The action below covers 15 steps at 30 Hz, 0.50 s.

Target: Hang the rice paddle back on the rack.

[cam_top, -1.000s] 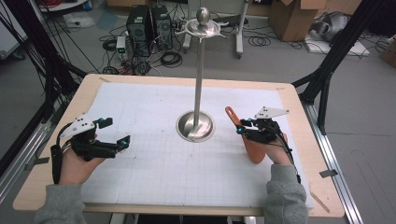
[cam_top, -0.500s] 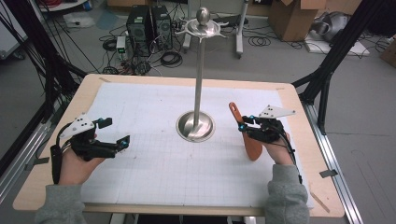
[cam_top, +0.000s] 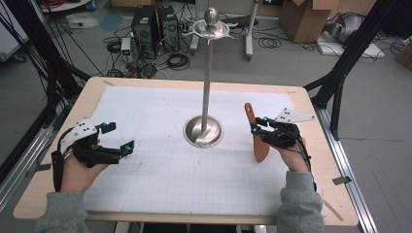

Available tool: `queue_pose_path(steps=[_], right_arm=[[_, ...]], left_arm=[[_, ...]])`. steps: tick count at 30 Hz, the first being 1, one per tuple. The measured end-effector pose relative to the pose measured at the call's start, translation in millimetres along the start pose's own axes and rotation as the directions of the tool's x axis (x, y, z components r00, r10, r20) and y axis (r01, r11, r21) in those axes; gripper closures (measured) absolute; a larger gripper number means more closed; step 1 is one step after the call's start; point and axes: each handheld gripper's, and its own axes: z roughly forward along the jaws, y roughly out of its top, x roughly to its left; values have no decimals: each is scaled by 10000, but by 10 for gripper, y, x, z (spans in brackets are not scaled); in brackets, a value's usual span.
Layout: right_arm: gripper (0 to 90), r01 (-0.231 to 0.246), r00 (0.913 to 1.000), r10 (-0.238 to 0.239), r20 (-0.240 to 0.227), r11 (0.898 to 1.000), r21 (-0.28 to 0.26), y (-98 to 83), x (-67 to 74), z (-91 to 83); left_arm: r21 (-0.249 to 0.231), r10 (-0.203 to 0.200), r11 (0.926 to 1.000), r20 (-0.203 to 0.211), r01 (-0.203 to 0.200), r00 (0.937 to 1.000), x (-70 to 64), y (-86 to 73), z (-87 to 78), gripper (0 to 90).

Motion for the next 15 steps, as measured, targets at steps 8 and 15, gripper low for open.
queue_pose_path(steps=[8,15], right_arm=[[647,-48,9999,46,-91,9998,-184,12,1,-38],[647,-33,10000,33,-15,9991,-428,21,-14,-79]], left_arm=[[3,21,10000,-7,-21,10000,0,0,3,18],[51,21,10000,6,-21,10000,-2,-3,8,18]])
